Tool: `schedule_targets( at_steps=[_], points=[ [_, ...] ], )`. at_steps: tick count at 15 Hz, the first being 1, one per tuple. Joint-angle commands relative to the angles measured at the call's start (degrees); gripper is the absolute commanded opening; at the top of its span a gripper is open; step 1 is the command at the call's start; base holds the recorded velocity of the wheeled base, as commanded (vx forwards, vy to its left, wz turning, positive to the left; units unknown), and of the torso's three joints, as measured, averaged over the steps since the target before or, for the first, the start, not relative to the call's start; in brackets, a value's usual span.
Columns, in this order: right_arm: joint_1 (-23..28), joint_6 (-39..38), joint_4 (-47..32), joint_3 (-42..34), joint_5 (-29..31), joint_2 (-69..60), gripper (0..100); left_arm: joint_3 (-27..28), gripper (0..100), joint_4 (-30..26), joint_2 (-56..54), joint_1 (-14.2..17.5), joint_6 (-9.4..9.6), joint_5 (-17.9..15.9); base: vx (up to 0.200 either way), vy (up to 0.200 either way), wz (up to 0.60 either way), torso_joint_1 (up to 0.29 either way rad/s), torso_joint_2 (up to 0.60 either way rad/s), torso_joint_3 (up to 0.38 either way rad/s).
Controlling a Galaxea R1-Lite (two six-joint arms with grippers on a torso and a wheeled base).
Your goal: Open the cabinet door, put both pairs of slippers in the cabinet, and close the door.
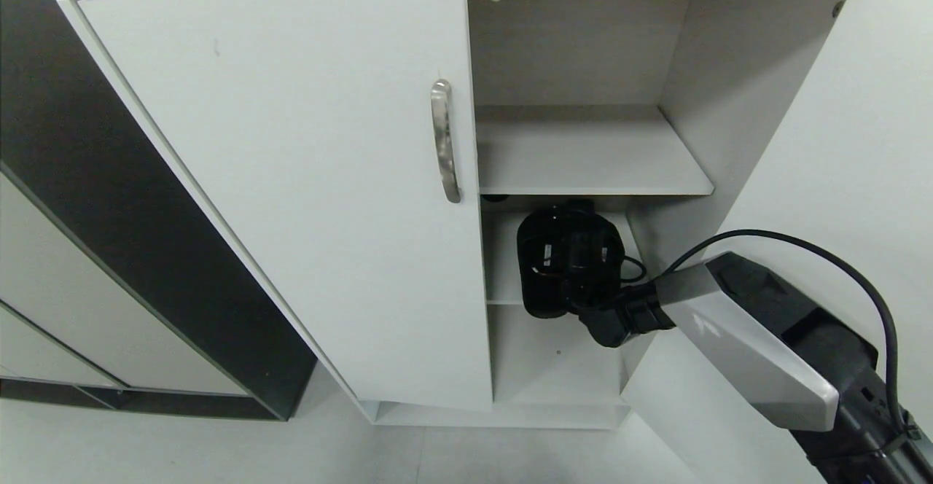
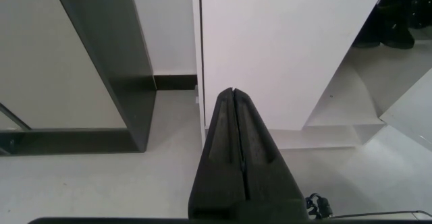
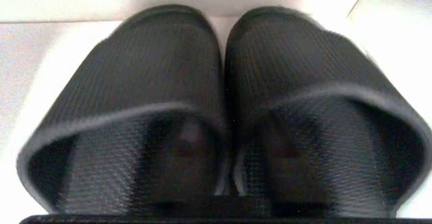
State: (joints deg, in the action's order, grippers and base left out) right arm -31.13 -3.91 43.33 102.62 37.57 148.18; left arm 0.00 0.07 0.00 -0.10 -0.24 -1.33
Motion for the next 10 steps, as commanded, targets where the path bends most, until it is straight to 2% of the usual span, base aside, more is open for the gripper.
schedule_targets(
  at_steps=[1, 4, 7, 10],
  points=[
    [-0.1, 0.0, 0.3, -2.1, 0.3, -0.8, 100, 0.0, 0, 0.0, 0.1, 0.0, -0.02, 0.0, 0.000, 0.000, 0.00, 0.000, 0.00, 0.000],
    [-1.0, -0.1, 2.6, -9.7, 0.6, -5.4, 100, 0.0, 0, 0.0, 0.1, 0.0, -0.02, 0.0, 0.000, 0.000, 0.00, 0.000, 0.00, 0.000],
    [-2.7, 0.0, 8.0, -22.1, 1.0, -12.9, 100, 0.0, 0, 0.0, 0.1, 0.0, -0.02, 0.0, 0.000, 0.000, 0.00, 0.000, 0.00, 0.000],
    [-6.4, 0.0, 12.7, -39.9, 1.1, -22.4, 100, 0.0, 0, 0.0, 0.1, 0.0, -0.02, 0.0, 0.000, 0.000, 0.00, 0.000, 0.00, 0.000]
  ],
)
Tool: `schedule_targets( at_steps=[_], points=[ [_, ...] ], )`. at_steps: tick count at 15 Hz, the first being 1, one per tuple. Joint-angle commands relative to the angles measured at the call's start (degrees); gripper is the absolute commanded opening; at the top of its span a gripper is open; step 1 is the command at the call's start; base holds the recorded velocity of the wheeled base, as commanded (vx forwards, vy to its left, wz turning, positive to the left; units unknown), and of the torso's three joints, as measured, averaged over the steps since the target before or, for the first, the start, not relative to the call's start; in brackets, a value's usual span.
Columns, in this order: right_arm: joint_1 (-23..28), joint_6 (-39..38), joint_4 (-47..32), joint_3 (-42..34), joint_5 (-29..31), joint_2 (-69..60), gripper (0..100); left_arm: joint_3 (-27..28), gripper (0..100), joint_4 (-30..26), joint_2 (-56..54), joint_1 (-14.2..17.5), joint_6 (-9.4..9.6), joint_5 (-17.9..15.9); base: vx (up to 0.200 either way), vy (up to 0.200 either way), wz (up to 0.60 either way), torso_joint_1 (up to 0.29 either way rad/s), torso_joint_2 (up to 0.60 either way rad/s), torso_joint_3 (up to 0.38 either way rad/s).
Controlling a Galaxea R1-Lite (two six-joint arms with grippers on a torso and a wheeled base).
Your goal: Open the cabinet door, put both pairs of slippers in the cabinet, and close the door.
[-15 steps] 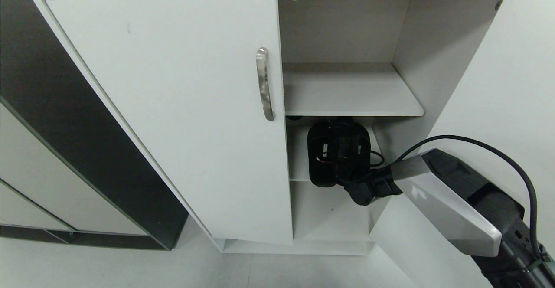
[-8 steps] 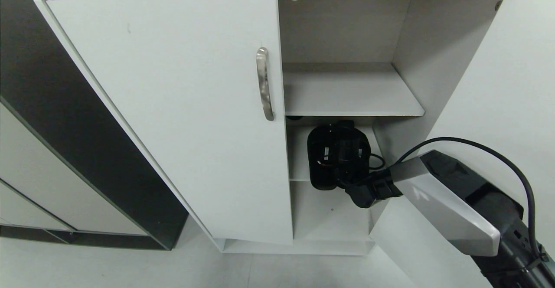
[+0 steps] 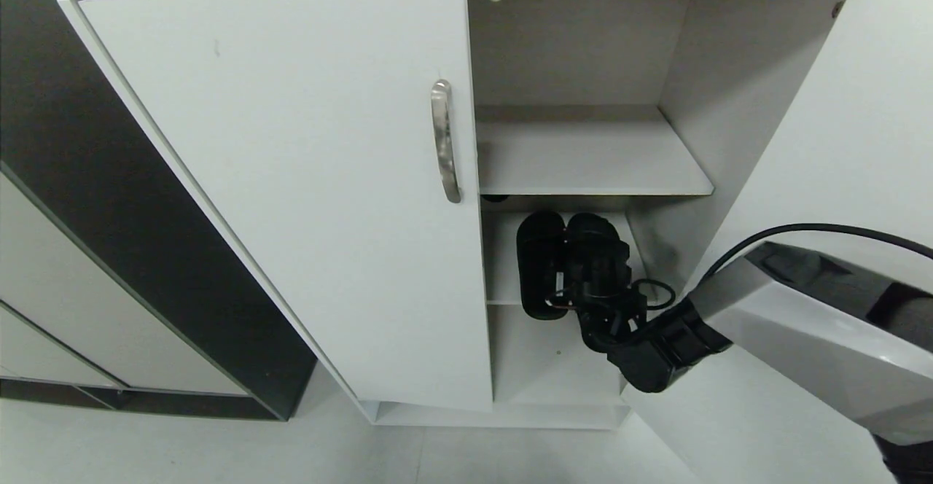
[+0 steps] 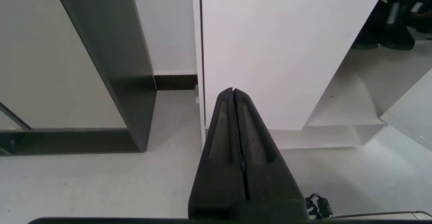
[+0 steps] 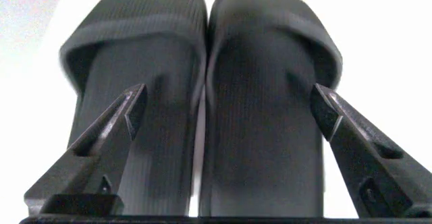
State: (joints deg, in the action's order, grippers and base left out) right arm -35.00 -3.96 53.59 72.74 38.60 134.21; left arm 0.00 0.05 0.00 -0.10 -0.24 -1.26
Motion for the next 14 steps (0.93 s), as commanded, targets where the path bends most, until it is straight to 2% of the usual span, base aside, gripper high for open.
schedule_targets(
  at_steps=[1, 3, 8, 14],
  points=[
    [-3.3, -0.1, 4.2, -13.9, 0.1, -9.9, 100, 0.0, 0, 0.0, 0.1, 0.0, -0.02, 0.0, 0.000, 0.000, 0.00, 0.000, 0.00, 0.000],
    [-4.5, 0.1, 8.4, -19.6, 0.1, -11.6, 100, 0.0, 0, 0.0, 0.1, 0.0, 0.07, -0.1, 0.000, 0.000, 0.00, 0.000, 0.00, 0.000],
    [-4.8, 0.3, 8.7, -19.6, -0.1, -11.8, 100, 0.0, 0, 0.0, 0.1, 0.0, -0.02, -0.1, 0.000, 0.000, 0.00, 0.000, 0.00, 0.000],
    [-4.8, 0.4, 8.7, -19.5, -0.1, -11.8, 100, 0.0, 0, 0.0, 0.1, 0.0, -0.11, -0.1, -0.200, 0.000, 0.00, 0.003, 0.00, 0.006]
  ],
)
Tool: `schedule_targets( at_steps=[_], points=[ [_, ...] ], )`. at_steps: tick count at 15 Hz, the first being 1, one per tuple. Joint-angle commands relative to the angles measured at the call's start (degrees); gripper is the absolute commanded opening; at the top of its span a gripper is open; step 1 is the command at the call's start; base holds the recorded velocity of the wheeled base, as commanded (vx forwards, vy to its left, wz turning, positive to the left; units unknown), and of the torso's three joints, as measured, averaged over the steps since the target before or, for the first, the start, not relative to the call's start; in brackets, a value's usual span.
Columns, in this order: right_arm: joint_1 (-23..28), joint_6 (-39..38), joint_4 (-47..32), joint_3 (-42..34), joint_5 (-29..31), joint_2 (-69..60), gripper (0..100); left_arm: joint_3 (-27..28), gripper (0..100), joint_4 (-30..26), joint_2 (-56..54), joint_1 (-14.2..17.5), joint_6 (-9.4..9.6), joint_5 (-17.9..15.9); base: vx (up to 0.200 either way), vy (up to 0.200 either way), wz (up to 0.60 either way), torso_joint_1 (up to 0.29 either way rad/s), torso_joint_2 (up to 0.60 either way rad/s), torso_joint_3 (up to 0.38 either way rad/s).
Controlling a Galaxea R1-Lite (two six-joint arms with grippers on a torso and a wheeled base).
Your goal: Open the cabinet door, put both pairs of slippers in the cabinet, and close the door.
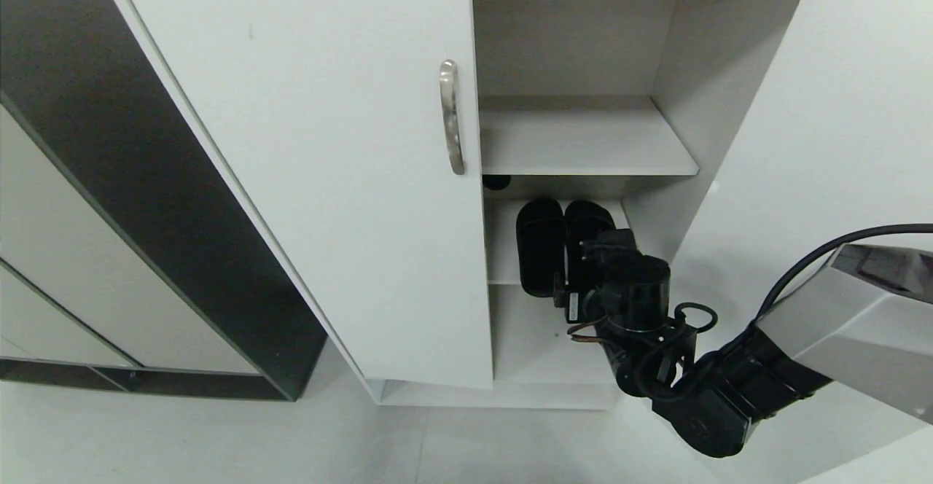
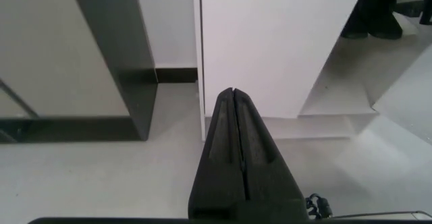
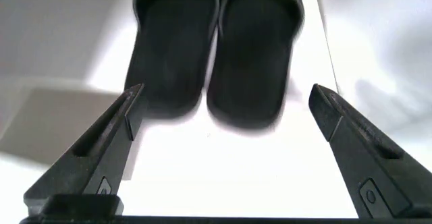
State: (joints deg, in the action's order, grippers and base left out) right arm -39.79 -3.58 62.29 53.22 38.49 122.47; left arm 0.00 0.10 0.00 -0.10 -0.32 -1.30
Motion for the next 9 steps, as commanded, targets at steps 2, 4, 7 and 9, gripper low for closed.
schedule_targets(
  at_steps=[2, 4, 7, 9],
  points=[
    [0.0, 0.0, 0.0, 0.1, 0.0, 0.0, 100, 0.0, 0, 0.0, 0.1, 0.0, 0.05, 0.1, 0.000, 0.000, 0.00, 0.000, 0.00, 0.000],
    [0.0, 0.0, 0.0, 0.1, -0.1, 0.0, 100, 0.0, 0, 0.0, 0.1, 0.0, -0.03, 0.1, 0.000, 0.000, 0.00, 0.000, 0.00, 0.000],
    [0.0, 0.0, 0.1, -0.3, -0.3, -0.3, 100, 0.0, 0, 0.0, 0.1, 0.0, 0.14, 0.0, 0.000, 0.000, 0.00, 0.000, 0.00, 0.000],
    [0.0, 0.0, 0.1, -0.3, -0.4, -0.3, 100, 0.0, 0, 0.0, 0.1, 0.0, 0.14, 0.0, 0.000, 0.000, 0.00, 0.000, 0.00, 0.000]
  ],
)
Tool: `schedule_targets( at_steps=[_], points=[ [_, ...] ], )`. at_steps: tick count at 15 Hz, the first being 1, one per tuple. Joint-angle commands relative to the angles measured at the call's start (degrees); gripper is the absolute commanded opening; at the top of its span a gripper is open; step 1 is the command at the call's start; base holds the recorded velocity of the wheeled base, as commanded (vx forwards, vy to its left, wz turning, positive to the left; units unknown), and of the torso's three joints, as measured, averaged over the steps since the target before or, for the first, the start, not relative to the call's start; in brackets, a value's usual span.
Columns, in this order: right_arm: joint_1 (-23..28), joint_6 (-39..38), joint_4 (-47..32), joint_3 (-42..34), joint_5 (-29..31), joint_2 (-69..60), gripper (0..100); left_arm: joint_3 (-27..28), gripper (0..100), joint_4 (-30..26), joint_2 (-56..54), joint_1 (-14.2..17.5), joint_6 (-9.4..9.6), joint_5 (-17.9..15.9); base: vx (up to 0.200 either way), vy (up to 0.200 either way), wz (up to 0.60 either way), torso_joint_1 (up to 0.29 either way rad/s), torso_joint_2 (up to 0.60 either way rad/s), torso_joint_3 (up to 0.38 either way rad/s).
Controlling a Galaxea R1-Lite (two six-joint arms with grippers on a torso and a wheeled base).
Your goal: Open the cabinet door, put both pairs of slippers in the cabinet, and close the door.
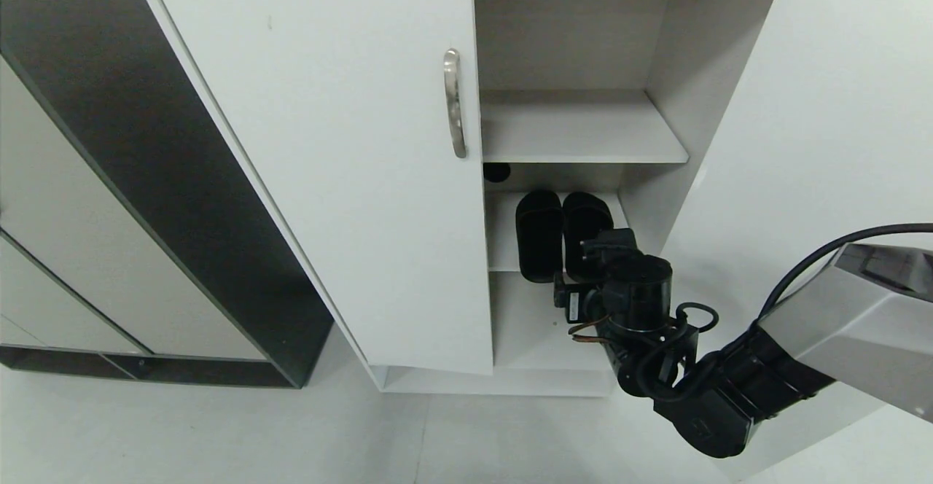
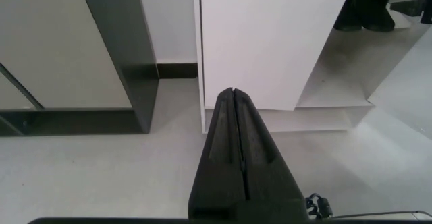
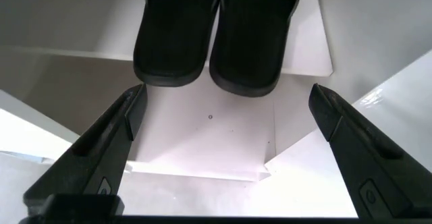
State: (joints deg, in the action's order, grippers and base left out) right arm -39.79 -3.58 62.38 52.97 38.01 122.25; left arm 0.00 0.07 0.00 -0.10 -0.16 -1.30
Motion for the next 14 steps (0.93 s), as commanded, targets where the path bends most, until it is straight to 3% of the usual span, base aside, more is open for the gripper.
schedule_targets(
  at_steps=[1, 11, 14],
  points=[
    [0.0, 0.0, 0.0, -0.1, 0.0, -0.1, 100, 0.0, 0, 0.0, 0.1, 0.0, 0.07, 0.0, 0.000, 0.000, 0.00, 0.000, 0.00, 0.000],
    [0.2, 0.5, 0.0, -0.2, 0.2, 0.2, 100, 0.0, 0, 0.0, 0.1, 0.0, 0.07, -0.1, 0.000, 0.000, 0.00, 0.004, 0.00, 0.152],
    [0.2, 1.1, 3.3, -3.5, -3.3, -0.9, 100, 0.0, 0, 0.0, 0.1, 0.0, 0.16, -0.1, 0.000, 0.000, 0.00, 0.004, 0.00, 0.146]
  ],
)
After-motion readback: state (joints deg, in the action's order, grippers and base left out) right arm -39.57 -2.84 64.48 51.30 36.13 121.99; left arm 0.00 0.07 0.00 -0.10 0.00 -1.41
